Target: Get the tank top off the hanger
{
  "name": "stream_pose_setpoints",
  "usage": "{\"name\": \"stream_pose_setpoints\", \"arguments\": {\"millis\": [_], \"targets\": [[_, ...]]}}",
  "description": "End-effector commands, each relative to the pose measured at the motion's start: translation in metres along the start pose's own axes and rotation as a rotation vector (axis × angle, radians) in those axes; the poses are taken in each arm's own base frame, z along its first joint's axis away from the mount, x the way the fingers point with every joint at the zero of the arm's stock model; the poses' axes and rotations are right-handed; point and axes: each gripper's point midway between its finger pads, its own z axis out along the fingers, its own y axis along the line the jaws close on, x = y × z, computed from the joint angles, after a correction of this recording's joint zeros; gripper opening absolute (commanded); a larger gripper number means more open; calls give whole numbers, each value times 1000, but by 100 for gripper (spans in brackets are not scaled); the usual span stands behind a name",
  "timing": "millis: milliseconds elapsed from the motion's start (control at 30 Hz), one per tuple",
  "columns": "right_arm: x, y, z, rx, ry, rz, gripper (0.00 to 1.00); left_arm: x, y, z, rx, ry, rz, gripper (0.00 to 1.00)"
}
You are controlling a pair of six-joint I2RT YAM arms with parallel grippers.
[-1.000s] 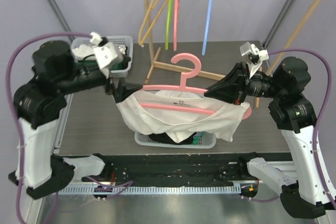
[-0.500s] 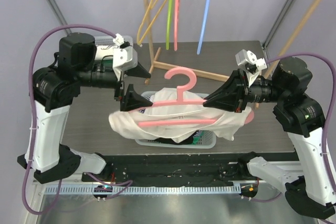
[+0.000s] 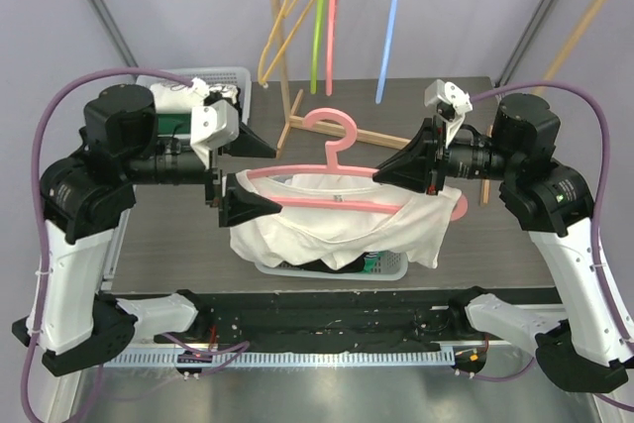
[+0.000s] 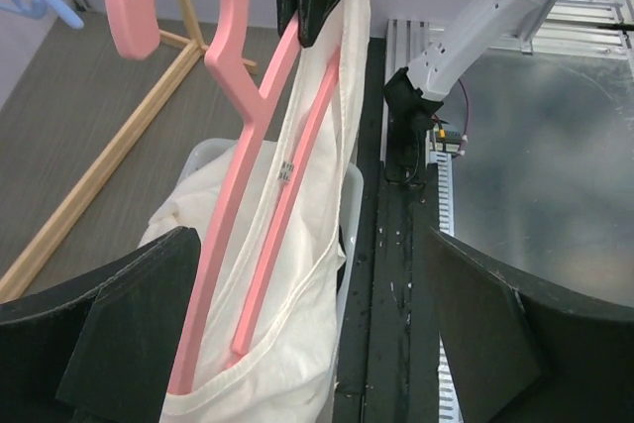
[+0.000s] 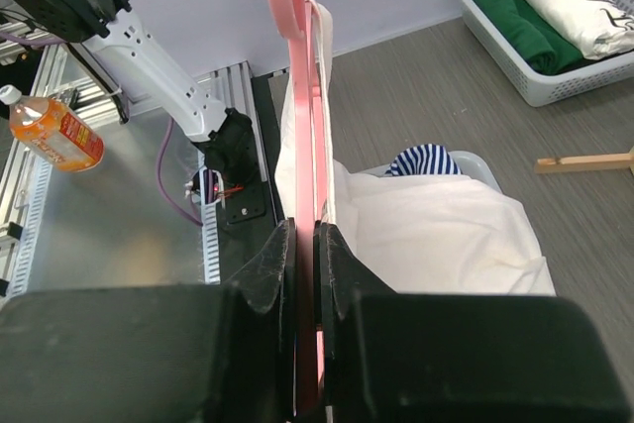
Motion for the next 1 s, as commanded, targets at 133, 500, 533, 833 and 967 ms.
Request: {"name": "stream_pose_setpoints", "arguments": {"millis": [133,500,533,833,967], "targets": [[-32,10,-4,3,-68,-98,1,9,43,27,-84,24,-30,100],[-44,7,0,8,-103,-127,1,42,7,34,171,168,-110,50],[-45,7,1,-1,-106,-133,1,43,3,34,191,178,-116,47],[-53,7,12,-25,-110,-130,1,49,0,36,208,221,-76,20],[-45,1,13,3,-91,-110,1,43,6,35,167,200,-33,10]]}}
